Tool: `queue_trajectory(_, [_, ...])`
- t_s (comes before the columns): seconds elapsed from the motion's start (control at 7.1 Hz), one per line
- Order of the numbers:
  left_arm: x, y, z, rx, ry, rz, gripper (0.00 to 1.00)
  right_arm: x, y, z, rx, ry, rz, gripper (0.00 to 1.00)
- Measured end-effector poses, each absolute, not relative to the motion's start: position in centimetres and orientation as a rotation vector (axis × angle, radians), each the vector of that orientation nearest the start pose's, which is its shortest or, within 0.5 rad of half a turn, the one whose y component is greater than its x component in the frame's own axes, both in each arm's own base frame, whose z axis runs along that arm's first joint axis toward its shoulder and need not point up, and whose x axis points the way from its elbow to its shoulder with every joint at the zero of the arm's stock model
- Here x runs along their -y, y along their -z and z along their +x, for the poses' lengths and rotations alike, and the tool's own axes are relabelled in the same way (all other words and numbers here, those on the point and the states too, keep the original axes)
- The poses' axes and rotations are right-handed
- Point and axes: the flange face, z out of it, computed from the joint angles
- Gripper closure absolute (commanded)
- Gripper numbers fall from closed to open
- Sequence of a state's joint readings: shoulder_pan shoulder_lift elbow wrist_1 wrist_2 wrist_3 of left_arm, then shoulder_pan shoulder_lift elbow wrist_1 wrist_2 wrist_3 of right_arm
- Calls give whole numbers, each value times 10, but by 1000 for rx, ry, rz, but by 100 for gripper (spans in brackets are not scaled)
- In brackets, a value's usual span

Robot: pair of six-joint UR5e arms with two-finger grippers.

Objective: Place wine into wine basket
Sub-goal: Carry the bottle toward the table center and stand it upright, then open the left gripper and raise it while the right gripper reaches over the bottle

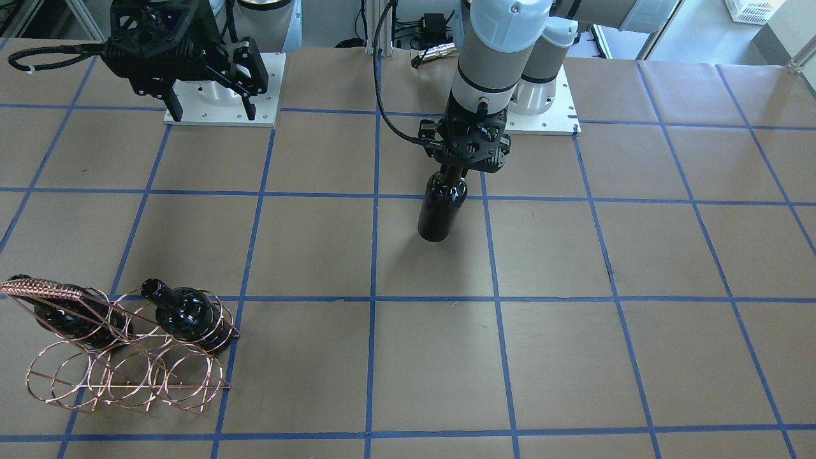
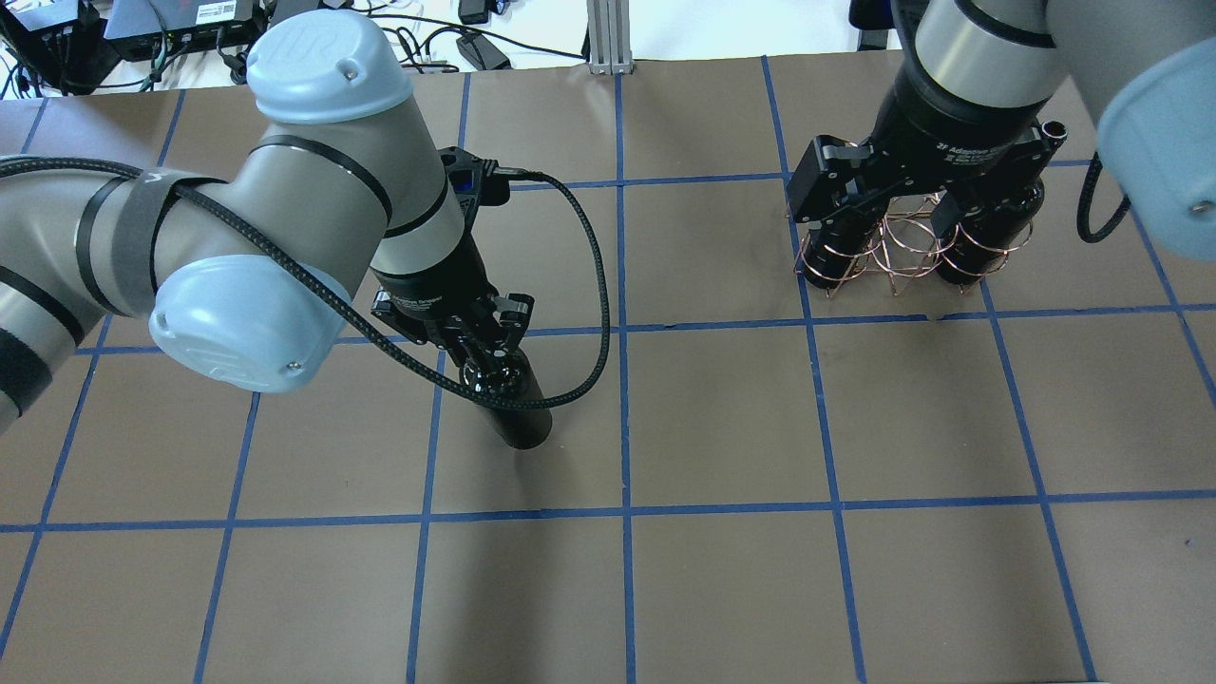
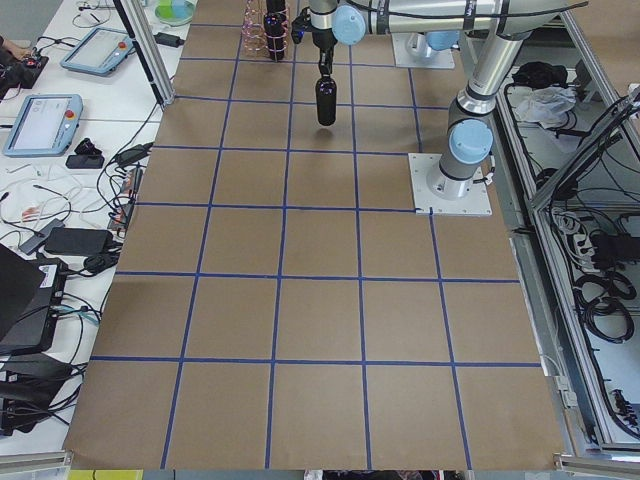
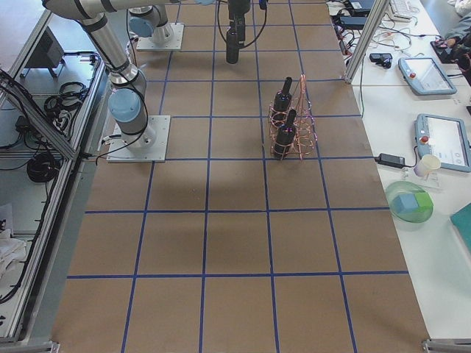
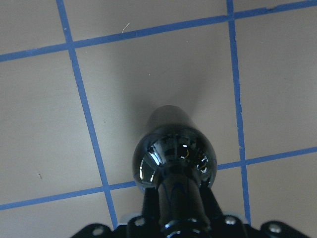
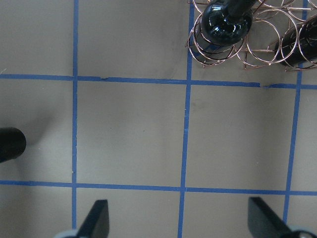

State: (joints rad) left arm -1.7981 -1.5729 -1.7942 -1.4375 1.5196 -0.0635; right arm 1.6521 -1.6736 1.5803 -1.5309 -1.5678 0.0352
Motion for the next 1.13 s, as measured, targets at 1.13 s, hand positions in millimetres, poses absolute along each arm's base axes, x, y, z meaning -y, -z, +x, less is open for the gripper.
queue_trajectory(1.13, [425,-367,-248,-3151,-240,272,100,439,-527,170,-3134,80,-75,0])
